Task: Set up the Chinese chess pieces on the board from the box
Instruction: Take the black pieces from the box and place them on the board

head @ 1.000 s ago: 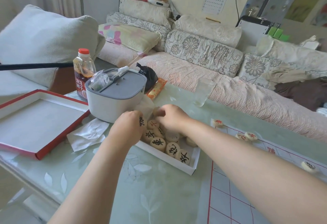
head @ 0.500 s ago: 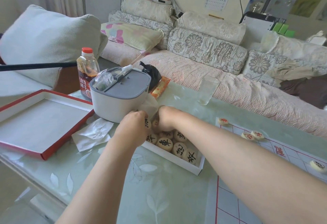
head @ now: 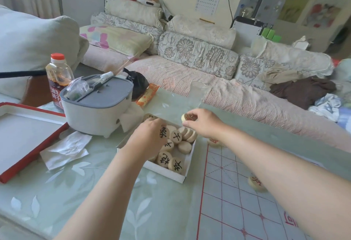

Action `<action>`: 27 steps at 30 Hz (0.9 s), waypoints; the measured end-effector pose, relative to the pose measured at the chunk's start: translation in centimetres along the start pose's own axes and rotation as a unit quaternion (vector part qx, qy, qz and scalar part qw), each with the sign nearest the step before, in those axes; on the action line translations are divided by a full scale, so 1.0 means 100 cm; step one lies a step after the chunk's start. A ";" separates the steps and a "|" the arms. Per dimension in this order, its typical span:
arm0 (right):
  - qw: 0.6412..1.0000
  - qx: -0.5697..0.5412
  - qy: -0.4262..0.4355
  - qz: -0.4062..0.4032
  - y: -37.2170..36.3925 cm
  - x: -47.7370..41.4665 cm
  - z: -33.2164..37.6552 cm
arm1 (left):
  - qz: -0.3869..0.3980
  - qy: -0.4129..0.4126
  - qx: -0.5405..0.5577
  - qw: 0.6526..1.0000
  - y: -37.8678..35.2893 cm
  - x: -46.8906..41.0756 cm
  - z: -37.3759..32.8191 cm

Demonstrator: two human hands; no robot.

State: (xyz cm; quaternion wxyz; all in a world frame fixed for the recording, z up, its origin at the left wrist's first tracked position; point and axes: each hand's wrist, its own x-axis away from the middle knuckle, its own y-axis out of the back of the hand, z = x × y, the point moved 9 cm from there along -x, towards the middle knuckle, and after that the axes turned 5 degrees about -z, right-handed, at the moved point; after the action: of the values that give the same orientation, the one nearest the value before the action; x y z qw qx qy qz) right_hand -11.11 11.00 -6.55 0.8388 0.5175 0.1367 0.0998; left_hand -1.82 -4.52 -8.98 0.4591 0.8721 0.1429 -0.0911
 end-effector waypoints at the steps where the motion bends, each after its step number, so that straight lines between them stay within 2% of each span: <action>1: 1.000 0.013 -0.017 -0.007 0.006 0.003 -0.018 | 0.008 -0.007 0.007 1.000 -0.006 -0.001 -0.010; 4: 0.996 0.045 -0.071 0.006 0.015 0.022 -0.063 | 0.041 -0.028 0.012 0.999 -0.026 -0.002 -0.037; 9: 0.995 0.038 -0.094 0.008 0.012 0.056 -0.099 | 0.059 -0.049 0.034 0.997 -0.051 -0.002 -0.072; 21: 0.995 0.065 -0.065 -0.031 -0.011 0.064 -0.098 | 0.089 -0.048 0.063 0.993 -0.077 -0.001 -0.084; 25: 0.996 0.002 -0.051 -0.073 0.000 0.072 -0.100 | 0.089 -0.056 0.111 0.988 -0.085 0.002 -0.096; 27: 0.983 -0.128 -0.091 -0.094 0.008 0.082 -0.107 | 0.099 -0.051 0.137 0.984 -0.092 0.005 -0.105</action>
State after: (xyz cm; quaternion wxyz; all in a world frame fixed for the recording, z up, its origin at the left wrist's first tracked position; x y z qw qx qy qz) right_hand -7.01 22.92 -11.45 0.9127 0.3977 0.0937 -0.0101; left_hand -4.10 9.13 -10.35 0.3488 0.9308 0.0182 -0.1083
